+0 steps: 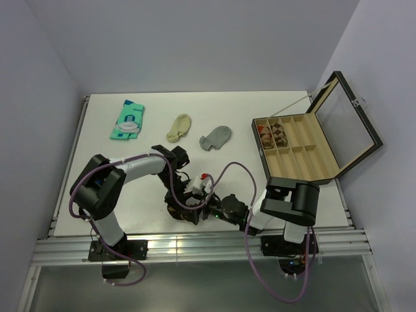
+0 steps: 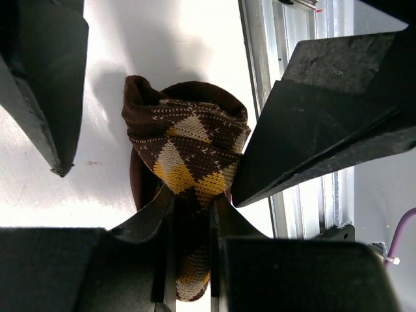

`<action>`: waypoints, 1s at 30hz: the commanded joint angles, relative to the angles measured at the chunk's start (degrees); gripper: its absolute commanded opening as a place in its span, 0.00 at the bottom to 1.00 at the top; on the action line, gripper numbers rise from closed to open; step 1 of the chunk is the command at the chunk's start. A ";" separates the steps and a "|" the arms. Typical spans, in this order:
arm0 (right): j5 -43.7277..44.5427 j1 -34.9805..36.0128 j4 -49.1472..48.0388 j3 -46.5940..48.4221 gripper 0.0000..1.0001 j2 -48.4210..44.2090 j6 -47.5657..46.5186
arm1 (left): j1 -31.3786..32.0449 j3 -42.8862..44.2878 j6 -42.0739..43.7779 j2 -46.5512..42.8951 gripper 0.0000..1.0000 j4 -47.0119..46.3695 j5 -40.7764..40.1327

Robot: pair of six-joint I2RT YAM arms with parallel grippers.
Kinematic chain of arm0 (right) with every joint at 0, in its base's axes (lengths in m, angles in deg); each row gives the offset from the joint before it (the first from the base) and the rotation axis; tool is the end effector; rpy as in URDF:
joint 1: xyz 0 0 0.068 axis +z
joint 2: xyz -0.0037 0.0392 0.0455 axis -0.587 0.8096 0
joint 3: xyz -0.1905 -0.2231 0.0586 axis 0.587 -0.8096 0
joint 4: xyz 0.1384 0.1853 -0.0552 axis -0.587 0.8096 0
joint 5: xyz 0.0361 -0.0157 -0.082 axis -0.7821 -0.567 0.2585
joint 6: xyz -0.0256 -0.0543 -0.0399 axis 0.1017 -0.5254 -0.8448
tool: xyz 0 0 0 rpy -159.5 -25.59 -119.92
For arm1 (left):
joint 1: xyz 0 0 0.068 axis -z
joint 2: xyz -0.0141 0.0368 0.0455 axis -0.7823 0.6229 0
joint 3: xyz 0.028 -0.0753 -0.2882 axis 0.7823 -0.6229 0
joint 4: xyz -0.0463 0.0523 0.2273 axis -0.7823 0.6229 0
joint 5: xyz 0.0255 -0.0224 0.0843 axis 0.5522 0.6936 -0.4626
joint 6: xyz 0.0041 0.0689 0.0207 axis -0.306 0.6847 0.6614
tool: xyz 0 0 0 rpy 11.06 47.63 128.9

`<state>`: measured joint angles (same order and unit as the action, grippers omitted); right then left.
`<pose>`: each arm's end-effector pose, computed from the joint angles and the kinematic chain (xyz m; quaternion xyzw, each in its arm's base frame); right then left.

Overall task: Roll the socks
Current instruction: Pick up the sock at the center of the board.

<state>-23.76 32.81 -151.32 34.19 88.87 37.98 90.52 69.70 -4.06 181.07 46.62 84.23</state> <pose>0.1093 0.2661 0.1684 -0.3267 0.6823 0.4014 0.5164 0.1787 -0.1967 0.1894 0.6848 0.6310 -0.3643 0.0144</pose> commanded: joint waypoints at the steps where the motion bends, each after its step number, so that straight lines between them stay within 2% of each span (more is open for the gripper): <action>1: -1.57 0.42 8.86 -1.73 0.84 3.66 1.46 | 1.65 4.15 2.25 -1.53 0.00 -0.22 8.58; 7: -2.18 0.59 4.03 -3.57 0.84 5.24 3.83 | 1.65 3.27 0.50 -2.67 0.00 -2.33 9.02; 10: -2.62 0.59 -2.19 -5.76 0.84 7.17 6.20 | 1.73 2.74 -0.91 -3.46 0.00 -4.08 8.94; 20: 1.07 0.33 -12.04 -9.81 0.85 9.20 11.30 | 1.65 1.60 -6.18 -5.48 0.00 -8.39 8.76; 25: 0.10 -4.84 -21.45 -16.31 0.86 6.66 19.03 | 1.65 -2.35 -13.65 -7.85 0.00 -18.47 3.86; 30: 2.56 -6.96 -18.58 -19.92 0.86 -1.59 24.83 | 1.65 -5.16 -21.38 -10.31 0.00 -26.40 -1.51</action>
<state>-24.04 26.69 -160.96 22.35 90.16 56.95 91.90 65.57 -19.50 173.51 27.56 85.52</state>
